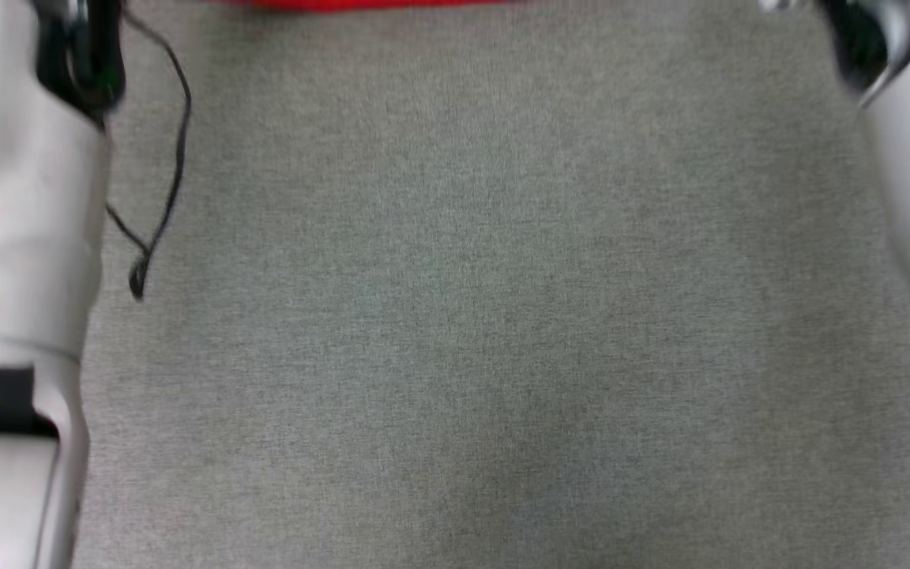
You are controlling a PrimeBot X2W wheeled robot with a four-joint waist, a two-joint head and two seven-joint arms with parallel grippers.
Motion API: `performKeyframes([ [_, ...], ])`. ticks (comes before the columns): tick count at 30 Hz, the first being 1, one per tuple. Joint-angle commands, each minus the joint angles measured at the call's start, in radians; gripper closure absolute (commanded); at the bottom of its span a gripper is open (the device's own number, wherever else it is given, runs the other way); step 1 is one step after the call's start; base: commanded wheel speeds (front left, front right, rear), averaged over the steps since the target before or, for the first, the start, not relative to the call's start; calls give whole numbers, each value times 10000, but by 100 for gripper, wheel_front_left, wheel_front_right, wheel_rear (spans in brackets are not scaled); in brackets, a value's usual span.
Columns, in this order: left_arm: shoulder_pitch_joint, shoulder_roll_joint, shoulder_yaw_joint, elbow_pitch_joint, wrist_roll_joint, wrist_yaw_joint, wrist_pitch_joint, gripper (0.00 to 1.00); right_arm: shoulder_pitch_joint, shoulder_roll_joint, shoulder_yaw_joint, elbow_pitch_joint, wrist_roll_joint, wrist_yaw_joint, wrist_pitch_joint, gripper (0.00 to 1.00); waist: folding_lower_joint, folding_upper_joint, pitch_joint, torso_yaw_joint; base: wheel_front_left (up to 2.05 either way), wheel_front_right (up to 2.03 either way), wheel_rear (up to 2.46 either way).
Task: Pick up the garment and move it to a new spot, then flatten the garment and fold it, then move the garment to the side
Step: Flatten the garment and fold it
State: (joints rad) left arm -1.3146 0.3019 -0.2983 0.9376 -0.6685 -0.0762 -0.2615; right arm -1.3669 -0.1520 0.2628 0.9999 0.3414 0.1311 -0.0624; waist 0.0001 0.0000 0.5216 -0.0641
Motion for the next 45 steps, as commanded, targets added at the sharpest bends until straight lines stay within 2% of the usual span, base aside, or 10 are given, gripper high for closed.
performKeyframes([
  [1,648,34,145,-239,-6,-43,-43,100,627,-85,141,-150,259,-7,-196,100,-1,0,-397,22,0,0,0],
  [11,5992,-218,1228,-3093,278,270,-37,100,5002,-757,902,-1656,1318,-7,-489,100,-1,0,-2100,43,0,0,0],
  [20,10209,-297,1195,-5582,517,826,33,100,8856,-1061,108,-4154,1451,-7,34,100,-1,0,-3407,57,0,0,0],
  [29,13536,-55,870,-7721,617,1776,963,100,13053,-297,-1968,-7158,616,-5,1341,100,-1,0,-4524,170,0,0,0],
  [37,15066,378,624,-8688,870,2280,1628,100,15942,602,-3113,-9230,-307,-7,2883,100,-1,0,-5212,349,0,0,0],
  [38,15161,397,615,-8803,867,2320,1663,100,16194,656,-3165,-9393,-382,-5,3075,93,-1,0,-5255,370,0,0,0],
  [40,15278,439,596,-9025,956,2424,1706,100,16565,778,-3235,-9656,-376,-7,3419,58,-1,0,-5284,403,0,0,0],
  [41,15321,445,566,-9137,998,2480,1713,100,16673,809,-3239,-9785,-428,-5,3532,9,-1,0,-5304,413,0,0,0],
  [43,15301,424,502,-9453,1123,2613,1722,100,16655,876,-3254,-10141,-372,-5,3616,0,-1,0,-5332,449,0,0,0],
  [45,15222,447,471,-9674,1195,2696,1736,100,16345,885,-3277,-10380,-339,-5,3506,0,-1,0,-5329,470,0,0,0],
])
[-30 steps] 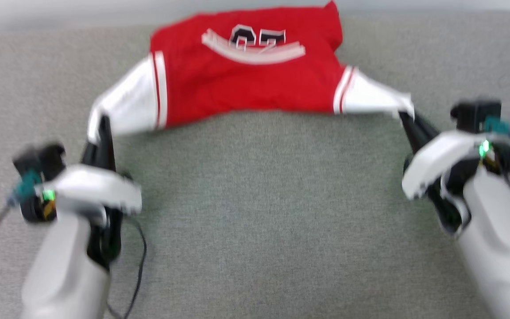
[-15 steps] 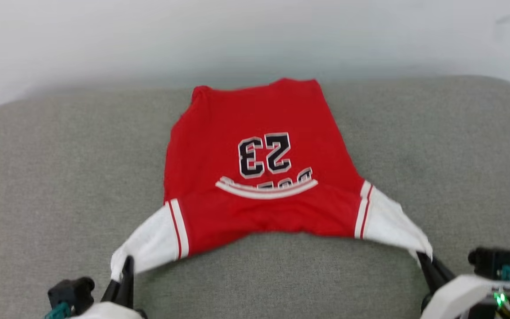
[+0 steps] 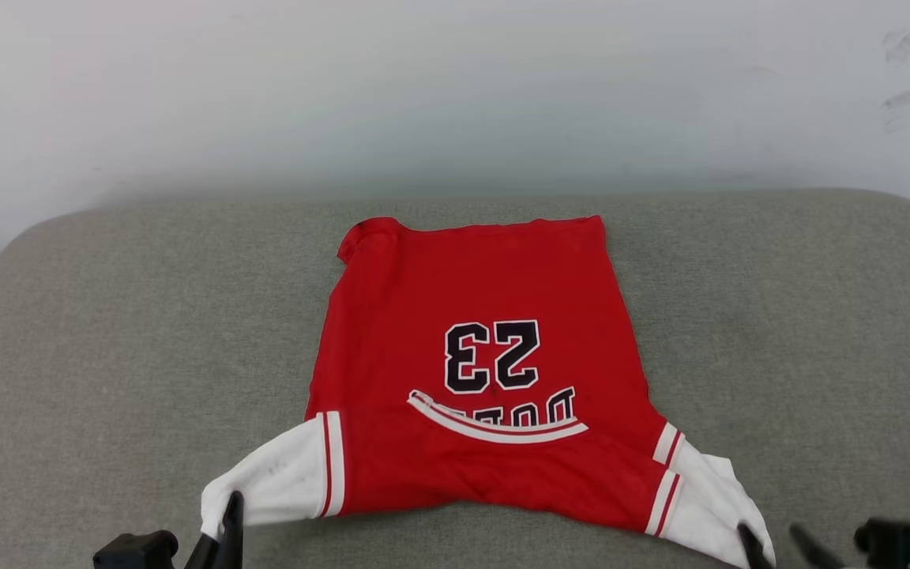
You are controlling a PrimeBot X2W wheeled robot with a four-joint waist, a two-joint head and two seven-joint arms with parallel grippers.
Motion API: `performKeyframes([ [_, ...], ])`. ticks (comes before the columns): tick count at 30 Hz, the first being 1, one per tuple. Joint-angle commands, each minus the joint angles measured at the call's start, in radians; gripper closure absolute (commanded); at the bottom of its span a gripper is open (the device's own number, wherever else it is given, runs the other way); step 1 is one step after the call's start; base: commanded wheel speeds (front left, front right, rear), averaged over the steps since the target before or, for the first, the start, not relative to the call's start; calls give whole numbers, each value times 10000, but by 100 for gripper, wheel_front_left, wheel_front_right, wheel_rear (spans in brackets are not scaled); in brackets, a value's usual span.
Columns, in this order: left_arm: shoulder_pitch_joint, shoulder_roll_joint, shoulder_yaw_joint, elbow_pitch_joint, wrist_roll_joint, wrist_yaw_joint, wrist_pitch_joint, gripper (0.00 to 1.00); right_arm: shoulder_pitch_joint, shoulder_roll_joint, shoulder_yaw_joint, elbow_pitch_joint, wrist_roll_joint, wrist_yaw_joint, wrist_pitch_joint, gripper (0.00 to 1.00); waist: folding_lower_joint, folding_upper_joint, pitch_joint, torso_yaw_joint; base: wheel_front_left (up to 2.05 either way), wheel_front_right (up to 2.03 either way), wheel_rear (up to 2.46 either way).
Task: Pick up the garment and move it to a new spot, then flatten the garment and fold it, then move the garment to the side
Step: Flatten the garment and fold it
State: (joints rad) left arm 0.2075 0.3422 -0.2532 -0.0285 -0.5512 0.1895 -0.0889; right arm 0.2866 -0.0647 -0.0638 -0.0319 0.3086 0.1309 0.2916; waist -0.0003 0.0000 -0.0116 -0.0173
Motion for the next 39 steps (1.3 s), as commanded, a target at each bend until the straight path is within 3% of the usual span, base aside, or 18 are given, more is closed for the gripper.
performKeyframes([
  [1,-26,49,6,-124,49,64,21,100,-378,0,-77,-126,13,-3,-101,0,3,0,15,14,0,0,0],
  [8,-512,49,-181,-1056,376,268,167,100,-2917,-310,-1014,909,350,-3,-645,0,3,0,587,493,0,0,0],
  [14,-1347,-188,-499,-1446,610,89,-9,100,-6248,-1088,-1325,3318,635,-3,-142,0,3,0,1718,1300,0,0,0],
  [20,-2384,-497,-866,-1420,734,-361,-444,100,-9400,-1791,-1732,5328,195,-2,1656,0,3,0,3137,2258,0,0,0],
  [28,-3459,-856,-1185,-1103,819,-878,-1050,100,-12583,-2321,-1704,6541,-724,-3,4634,0,3,0,4672,3110,0,0,0],
  [39,-4275,-1176,-1415,-672,893,-1335,-1468,100,-13974,-2275,-1860,7427,-1567,-3,5762,0,3,0,5745,3818,0,0,0],
])
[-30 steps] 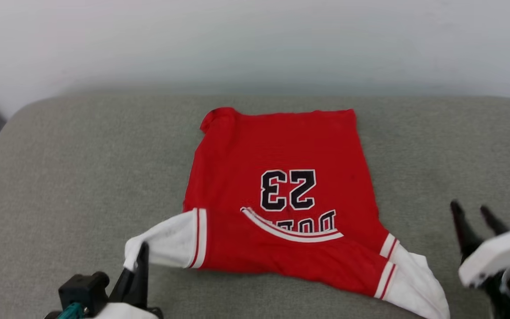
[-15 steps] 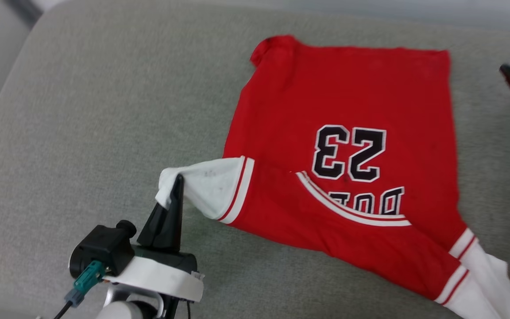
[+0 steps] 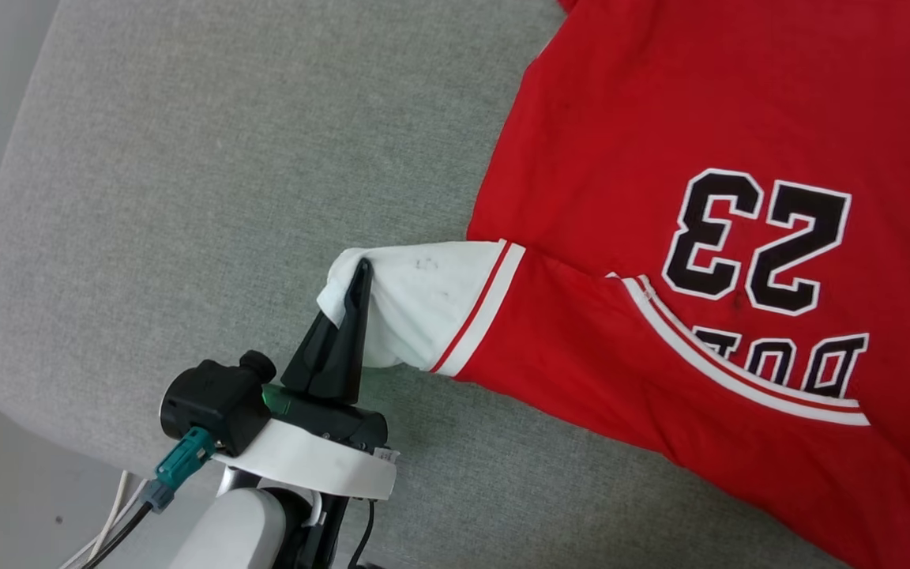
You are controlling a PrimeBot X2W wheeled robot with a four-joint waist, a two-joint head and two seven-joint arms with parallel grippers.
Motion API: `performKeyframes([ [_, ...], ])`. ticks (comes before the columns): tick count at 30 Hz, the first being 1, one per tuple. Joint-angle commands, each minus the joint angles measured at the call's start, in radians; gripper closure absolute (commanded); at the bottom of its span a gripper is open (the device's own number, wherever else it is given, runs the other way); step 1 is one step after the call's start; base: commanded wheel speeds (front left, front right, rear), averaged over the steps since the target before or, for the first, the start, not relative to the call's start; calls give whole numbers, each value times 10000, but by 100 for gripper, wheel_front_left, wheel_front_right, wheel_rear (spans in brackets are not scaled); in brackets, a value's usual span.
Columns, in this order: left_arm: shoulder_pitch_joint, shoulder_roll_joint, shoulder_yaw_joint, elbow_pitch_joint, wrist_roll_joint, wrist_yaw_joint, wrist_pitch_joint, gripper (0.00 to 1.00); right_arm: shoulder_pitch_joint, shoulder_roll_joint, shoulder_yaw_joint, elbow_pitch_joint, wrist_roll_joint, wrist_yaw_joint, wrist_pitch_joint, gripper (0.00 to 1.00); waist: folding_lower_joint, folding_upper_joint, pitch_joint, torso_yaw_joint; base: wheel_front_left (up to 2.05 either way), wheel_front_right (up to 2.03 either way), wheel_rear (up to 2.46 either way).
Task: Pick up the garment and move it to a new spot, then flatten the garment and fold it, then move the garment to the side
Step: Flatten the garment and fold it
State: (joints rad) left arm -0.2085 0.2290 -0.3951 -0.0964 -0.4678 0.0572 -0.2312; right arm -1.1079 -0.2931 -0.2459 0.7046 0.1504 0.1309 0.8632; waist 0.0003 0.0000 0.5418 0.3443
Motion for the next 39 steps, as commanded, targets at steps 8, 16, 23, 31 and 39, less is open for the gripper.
performKeyframes([
  [8,-225,-97,-2,274,10,-87,-143,100,639,466,-933,1246,-710,-13,1425,100,-3,0,186,217,0,0,0],
  [16,-53,-123,4,643,-102,-63,-189,100,423,-18,-896,488,-1241,-10,1179,100,-3,0,-595,157,0,0,0],
  [23,494,119,283,948,-222,181,-156,100,1257,-548,682,-429,-671,-5,1048,100,-3,0,-1880,-592,0,0,0],
  [31,1443,633,759,1179,-467,646,147,100,3904,-1380,2244,-2523,1015,-7,1303,100,-3,0,-3476,-2023,0,0,0],
  [39,2299,1044,1102,1065,-634,1036,477,100,7202,-1470,1926,-4929,1791,-7,1798,100,-3,0,-4380,-3204,0,0,0],
])
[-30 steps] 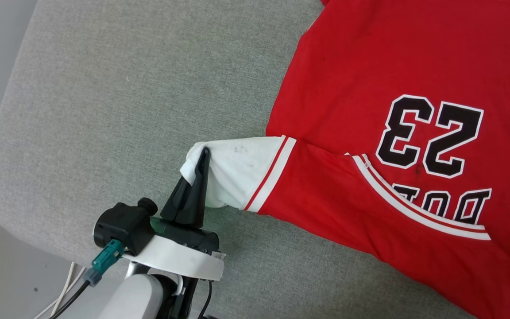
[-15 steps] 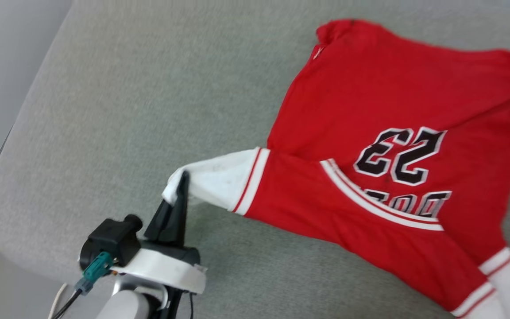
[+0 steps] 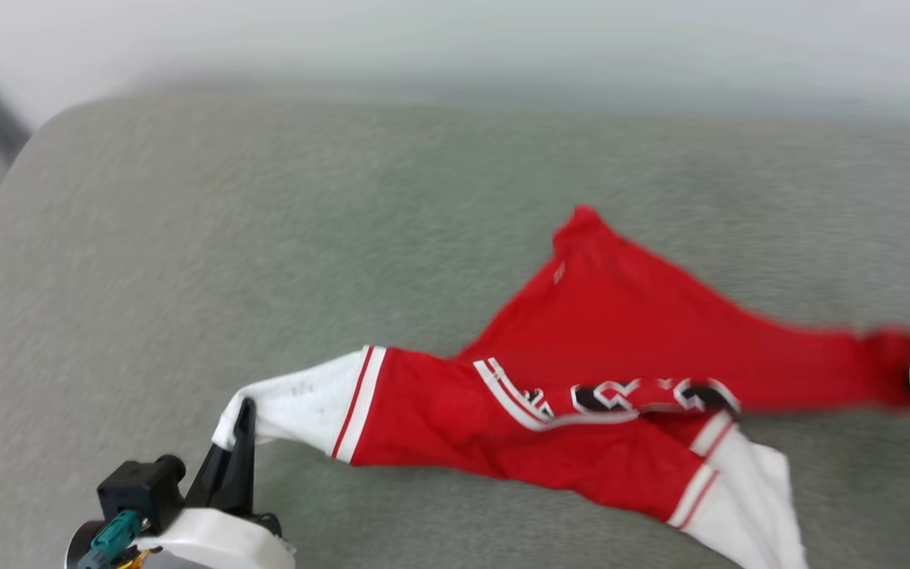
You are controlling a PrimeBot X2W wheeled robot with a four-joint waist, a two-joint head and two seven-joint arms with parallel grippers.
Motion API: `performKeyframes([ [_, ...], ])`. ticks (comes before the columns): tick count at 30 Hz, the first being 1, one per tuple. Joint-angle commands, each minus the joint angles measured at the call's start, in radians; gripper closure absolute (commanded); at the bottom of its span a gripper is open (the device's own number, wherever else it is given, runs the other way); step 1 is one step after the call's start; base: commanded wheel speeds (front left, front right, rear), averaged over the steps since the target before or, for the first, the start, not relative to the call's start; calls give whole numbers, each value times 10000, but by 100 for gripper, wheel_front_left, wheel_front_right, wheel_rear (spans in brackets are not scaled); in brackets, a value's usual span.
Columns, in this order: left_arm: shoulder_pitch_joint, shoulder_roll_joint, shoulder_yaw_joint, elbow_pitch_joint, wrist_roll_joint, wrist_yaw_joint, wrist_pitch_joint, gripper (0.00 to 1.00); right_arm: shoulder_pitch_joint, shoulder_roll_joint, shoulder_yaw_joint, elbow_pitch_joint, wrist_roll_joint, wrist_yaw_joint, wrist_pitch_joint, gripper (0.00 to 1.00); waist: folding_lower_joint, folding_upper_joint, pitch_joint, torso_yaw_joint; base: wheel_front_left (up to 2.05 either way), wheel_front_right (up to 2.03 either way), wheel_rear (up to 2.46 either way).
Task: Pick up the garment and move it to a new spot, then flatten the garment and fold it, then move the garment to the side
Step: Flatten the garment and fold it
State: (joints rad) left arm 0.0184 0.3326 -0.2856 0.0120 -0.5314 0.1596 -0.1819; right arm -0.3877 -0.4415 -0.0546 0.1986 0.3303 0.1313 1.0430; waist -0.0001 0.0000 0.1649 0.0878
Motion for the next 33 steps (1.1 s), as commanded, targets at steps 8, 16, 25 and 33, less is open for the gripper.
performKeyframes([
  [8,616,221,125,-131,-134,258,261,100,4159,1345,-1085,-1653,198,-10,657,100,1,0,-1218,-1380,0,0,0],
  [16,807,332,112,-258,-175,347,456,100,6033,2927,-1482,-2092,288,-9,-310,0,1,0,-1360,-1668,0,0,0],
  [25,686,410,25,-564,-127,403,581,100,4946,3004,-1545,-2206,-36,-7,-5301,0,1,0,-1163,-1674,0,0,0],
  [33,115,363,-170,-873,13,342,642,100,3189,2663,-996,-1455,254,-7,-7457,0,1,0,-541,-1243,0,0,0],
])
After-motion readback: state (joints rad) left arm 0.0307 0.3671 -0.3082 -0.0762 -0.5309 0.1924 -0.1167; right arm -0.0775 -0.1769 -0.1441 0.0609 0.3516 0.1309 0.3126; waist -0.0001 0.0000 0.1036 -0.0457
